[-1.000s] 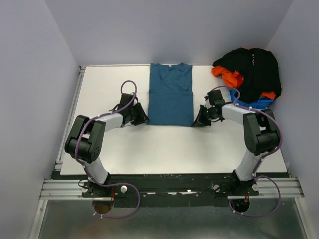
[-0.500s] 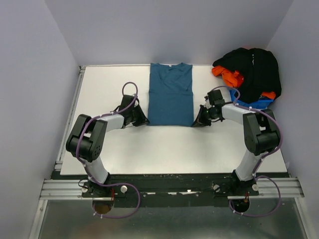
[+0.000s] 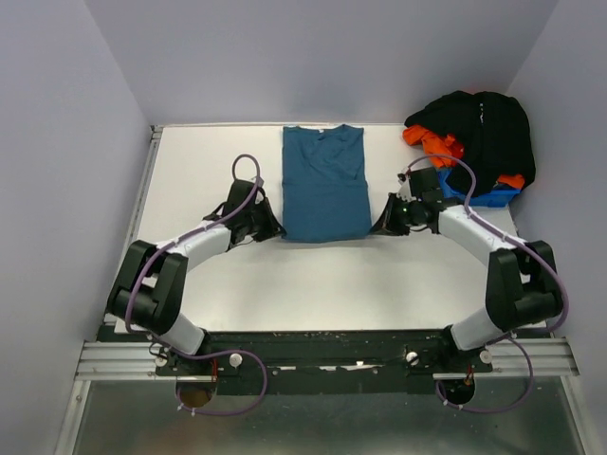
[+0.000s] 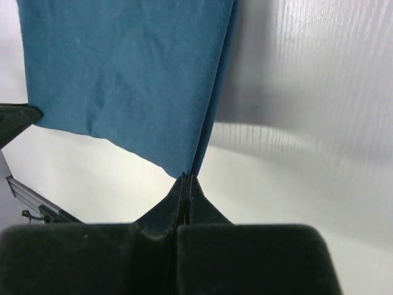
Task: Fold and stack the t-shirts
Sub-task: Grab one side of the 2/3 rectangular tshirt with both arms, then fold the long partially folded tshirt into a neat square, then put the neatly folded tshirt into the corner of the board with the left arm
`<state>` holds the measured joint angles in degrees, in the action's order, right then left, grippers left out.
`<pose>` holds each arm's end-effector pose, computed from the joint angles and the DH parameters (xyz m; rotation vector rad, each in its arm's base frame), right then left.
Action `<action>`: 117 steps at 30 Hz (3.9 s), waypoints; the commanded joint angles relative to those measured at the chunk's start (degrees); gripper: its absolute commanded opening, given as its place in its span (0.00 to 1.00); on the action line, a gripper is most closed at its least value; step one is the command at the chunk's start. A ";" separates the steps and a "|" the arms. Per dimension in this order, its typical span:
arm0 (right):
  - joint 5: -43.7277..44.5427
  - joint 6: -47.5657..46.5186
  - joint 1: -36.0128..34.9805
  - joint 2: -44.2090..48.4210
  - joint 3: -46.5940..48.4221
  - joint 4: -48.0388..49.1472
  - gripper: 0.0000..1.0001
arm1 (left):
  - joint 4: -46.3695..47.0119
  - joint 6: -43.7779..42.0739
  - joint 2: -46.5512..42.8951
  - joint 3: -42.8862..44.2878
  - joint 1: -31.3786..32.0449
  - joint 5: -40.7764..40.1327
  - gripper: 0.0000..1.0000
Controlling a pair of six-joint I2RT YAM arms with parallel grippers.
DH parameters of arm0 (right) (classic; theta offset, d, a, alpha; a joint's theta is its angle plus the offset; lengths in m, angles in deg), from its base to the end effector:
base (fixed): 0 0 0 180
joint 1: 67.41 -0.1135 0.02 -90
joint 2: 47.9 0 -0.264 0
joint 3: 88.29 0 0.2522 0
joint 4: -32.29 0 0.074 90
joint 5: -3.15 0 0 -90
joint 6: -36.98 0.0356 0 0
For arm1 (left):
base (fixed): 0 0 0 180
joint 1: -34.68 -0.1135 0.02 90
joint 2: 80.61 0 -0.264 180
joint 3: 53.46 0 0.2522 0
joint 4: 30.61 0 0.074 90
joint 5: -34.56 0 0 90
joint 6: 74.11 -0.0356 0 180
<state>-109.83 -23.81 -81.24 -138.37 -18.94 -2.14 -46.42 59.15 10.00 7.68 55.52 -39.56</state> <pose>0.3053 0.0895 0.1986 0.1867 2.6148 0.7923 0.2942 -0.1224 0.1765 -0.3442 2.4721 -0.8385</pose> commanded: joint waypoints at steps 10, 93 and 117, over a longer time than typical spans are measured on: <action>-2.50 -2.23 -0.41 24.54 -9.71 -11.76 0.01 | -15.35 -0.47 -20.89 -5.80 5.78 -1.73 0.00; -5.93 5.24 8.03 -14.38 24.04 4.23 0.45 | -1.57 -1.87 47.64 58.44 -9.59 10.92 0.12; -2.41 7.79 3.37 9.44 -0.22 12.75 0.43 | -5.93 -10.65 37.80 47.18 -25.13 8.04 0.00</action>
<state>-112.98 -16.60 -76.04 -130.22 -18.13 8.27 -46.22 53.64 50.54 53.18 37.11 -27.71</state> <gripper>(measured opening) 0.431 0.023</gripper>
